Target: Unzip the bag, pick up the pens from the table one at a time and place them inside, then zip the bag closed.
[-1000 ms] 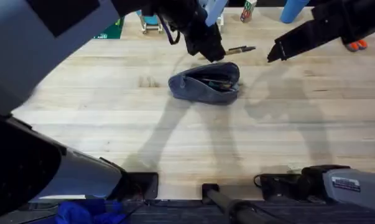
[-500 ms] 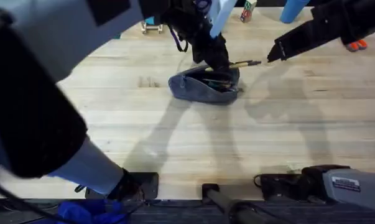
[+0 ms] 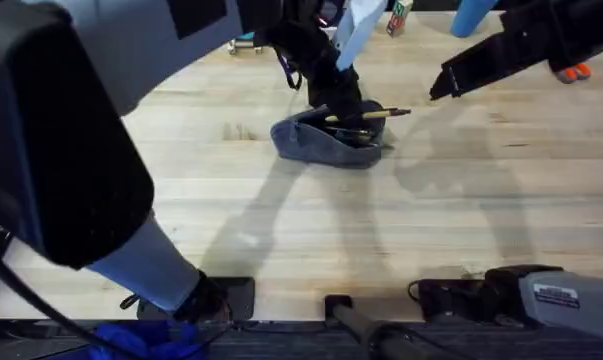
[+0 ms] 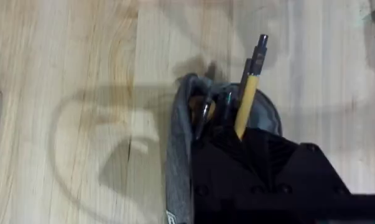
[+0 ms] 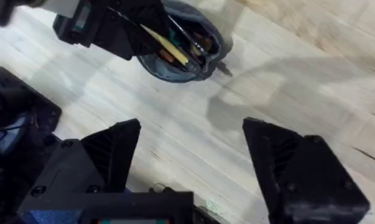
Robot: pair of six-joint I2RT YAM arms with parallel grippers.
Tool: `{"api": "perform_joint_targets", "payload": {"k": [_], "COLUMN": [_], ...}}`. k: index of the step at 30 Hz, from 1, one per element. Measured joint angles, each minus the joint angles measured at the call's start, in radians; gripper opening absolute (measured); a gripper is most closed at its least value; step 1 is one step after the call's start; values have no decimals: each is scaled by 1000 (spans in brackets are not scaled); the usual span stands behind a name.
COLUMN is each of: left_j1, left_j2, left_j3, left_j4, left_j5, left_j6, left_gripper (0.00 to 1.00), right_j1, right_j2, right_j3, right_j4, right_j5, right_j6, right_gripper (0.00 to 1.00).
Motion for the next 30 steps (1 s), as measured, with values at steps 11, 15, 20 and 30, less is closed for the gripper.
{"api": "perform_joint_targets", "payload": {"k": [11,15,20,30], "left_j1": [0,-2,-8,-11], "left_j2": [32,32,32,32], "left_j3": [-72,-93,-125,-140], "left_j4": [45,66,94,120], "left_j5": [-128,-164,-214,-251], "left_j6": [3,3,6,11], "left_gripper": [41,41,41,113], "right_j1": [0,0,0,0], "right_j2": [0,0,0,0], "right_j3": [0,0,0,0], "right_j4": [0,0,0,0], "right_j5": [0,0,0,0], "right_j6": [5,8,8,11], "right_gripper": [997,997,997,998]}}
